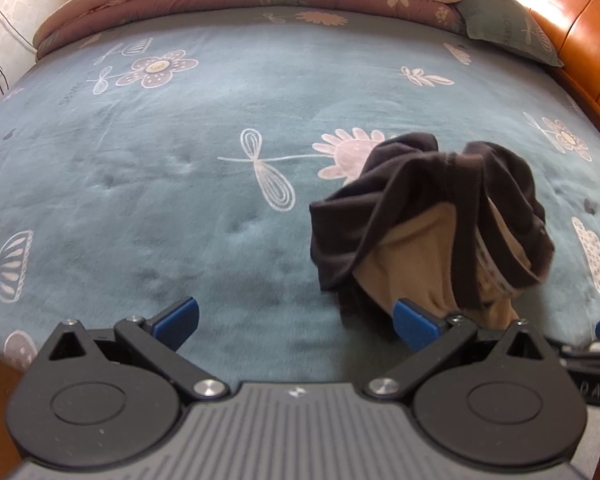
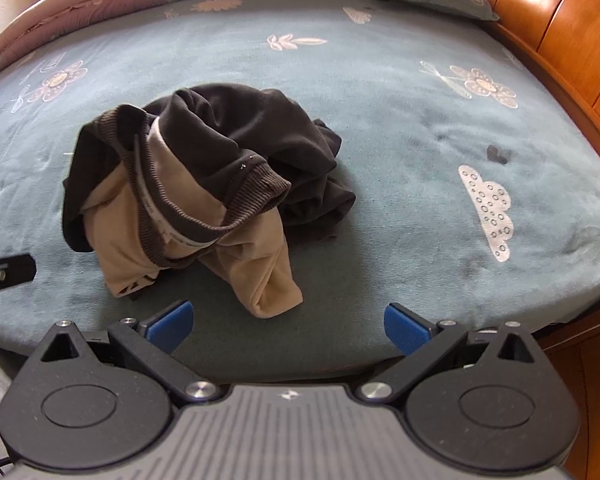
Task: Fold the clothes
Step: 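Move the left tool toward the hoodie and close on its dark fabric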
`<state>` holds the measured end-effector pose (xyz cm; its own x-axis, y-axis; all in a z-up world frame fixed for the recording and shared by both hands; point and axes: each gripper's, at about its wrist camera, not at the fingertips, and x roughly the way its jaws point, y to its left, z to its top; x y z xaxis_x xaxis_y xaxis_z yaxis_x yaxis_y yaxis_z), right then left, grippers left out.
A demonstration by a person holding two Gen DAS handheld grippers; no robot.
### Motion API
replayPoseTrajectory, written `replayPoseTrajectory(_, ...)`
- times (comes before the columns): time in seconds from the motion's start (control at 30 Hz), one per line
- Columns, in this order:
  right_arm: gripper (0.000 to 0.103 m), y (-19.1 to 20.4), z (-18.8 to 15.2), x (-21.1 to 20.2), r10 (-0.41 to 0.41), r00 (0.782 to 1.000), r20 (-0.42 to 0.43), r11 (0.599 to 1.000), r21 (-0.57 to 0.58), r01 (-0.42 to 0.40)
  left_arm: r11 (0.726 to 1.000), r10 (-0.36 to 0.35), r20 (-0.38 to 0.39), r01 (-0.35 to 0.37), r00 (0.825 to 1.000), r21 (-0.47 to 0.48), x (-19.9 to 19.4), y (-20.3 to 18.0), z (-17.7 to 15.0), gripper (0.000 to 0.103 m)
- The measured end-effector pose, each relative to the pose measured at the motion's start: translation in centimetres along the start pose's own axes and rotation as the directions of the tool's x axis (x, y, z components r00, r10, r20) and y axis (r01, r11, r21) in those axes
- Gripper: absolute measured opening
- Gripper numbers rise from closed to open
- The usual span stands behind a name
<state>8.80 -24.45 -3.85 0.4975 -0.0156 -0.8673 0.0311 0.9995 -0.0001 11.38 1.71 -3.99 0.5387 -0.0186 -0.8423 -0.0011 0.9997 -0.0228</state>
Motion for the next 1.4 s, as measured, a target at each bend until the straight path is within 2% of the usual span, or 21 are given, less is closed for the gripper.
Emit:
replayPoseTrajectory(0.23,0.103,-0.1,1.4,1.2,0.041,0.999,0.018,0.999,-0.006,-0.041,0.999,-0.008,0.012,0.007,1.0,0.032,2.9,-0.7,2.0,0.103)
replayPoseTrajectory(0.47,0.103,-0.1,2.6,2.6,0.042,0.999,0.009,0.999,-0.016,-0.042,0.999,-0.01,0.015,0.009,1.0,0.042,5.6,-0.6,3.7,0.103)
replayPoseTrajectory(0.63,0.103,-0.5,3.5,3.5,0.054,0.999,0.003,0.998,-0.008,-0.054,1.0,0.017,0.06,-0.018,0.998,0.018,6.5,0.6,6.5,0.103)
replayPoseTrajectory(0.77,0.103,-0.4,4.3,4.0,0.072,0.997,0.008,0.997,-0.015,-0.072,1.0,0.012,0.057,-0.013,0.998,0.015,7.8,1.3,8.5,0.103)
replayPoseTrajectory(0.97,0.103,0.3,4.7,4.5,0.083,0.996,0.03,0.995,-0.061,-0.081,0.998,-0.029,0.086,0.024,0.996,0.064,8.8,0.6,7.7,0.103)
replayPoseTrajectory(1.13,0.103,0.7,4.2,5.3,0.078,0.997,0.014,0.991,-0.107,-0.076,0.984,-0.009,0.094,-0.008,0.996,0.181,10.2,0.0,6.1,0.103)
replayPoseTrajectory(1.4,0.103,0.2,3.9,4.4,0.145,0.988,0.056,0.981,-0.142,-0.136,0.974,-0.052,0.141,0.018,0.989,0.226,8.7,0.6,5.9,0.103)
